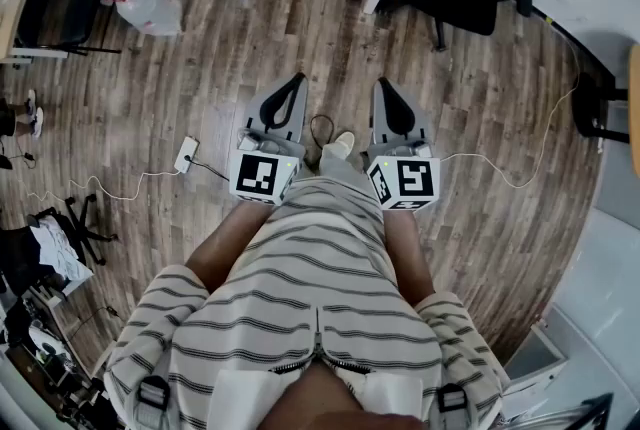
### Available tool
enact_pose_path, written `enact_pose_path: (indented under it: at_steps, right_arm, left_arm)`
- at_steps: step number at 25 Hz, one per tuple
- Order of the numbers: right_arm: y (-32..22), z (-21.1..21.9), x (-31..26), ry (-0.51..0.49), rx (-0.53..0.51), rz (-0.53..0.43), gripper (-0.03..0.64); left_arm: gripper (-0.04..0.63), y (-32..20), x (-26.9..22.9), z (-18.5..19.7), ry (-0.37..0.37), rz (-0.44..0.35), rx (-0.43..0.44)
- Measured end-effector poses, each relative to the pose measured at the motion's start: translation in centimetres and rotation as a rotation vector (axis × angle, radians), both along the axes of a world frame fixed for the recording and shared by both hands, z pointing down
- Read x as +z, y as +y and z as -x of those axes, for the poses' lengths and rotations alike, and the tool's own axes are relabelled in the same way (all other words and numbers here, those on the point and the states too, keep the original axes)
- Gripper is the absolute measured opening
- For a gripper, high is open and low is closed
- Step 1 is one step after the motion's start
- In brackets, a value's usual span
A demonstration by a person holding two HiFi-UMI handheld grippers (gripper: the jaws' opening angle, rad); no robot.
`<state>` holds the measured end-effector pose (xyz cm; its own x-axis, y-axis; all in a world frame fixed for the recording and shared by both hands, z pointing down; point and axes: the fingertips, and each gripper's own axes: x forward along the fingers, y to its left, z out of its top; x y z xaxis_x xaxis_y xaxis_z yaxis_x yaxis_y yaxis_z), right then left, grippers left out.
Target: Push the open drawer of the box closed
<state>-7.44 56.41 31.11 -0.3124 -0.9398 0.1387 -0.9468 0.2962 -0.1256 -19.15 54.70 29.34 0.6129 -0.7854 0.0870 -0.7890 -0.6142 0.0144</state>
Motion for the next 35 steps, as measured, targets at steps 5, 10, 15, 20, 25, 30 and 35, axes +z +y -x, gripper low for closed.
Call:
enact_pose_path:
  at_steps: [5,10,15,20,25,30,35]
  right_arm:
    - [-0.4,-1.6,-0.4,-0.051,-0.006,-0.019,-0.002]
    - [-1.6,-3.4,-0.8,-0.068,-0.029,-0.039,-0.003]
    - [-2.4,-4.6,-0.9,-0.091,-0.051,-0.053,-0.003]
    - [-3.3,-5.7,0.0,-0.096,-0.055,-0.033,0.000]
    - [-4.9,-6.0,0.5,-0.084,-0.075,-0.034,0.002]
    - [-7.6,-6.8,0.9,-0.075,-0.081,-0.023,0.005]
    - [-11.3,-7.2,0.9,-0.077,-0.086,-0.015,0.006]
  left_arm:
    - [0.002,-0.2,0.3,-1.3,-0.018,0.002,-0.014]
    - [0.002,-1.2,0.3,-2.8,-0.017,-0.010,-0.037]
    - [0.002,-1.5,0.2,-3.8,-0.010,-0.009,-0.082]
    - [0.002,-2.0,0.7,-4.7,-0.027,-0.003,-0.087]
    - [0.002,-3.7,1.5,-5.5,-0.027,-0.001,-0.099]
    - [0.002,-6.5,1.9,-6.5,-0.023,0.000,-0.093]
    - [0.002,-10.4,2.0,-6.7,-0.012,0.004,-0.113]
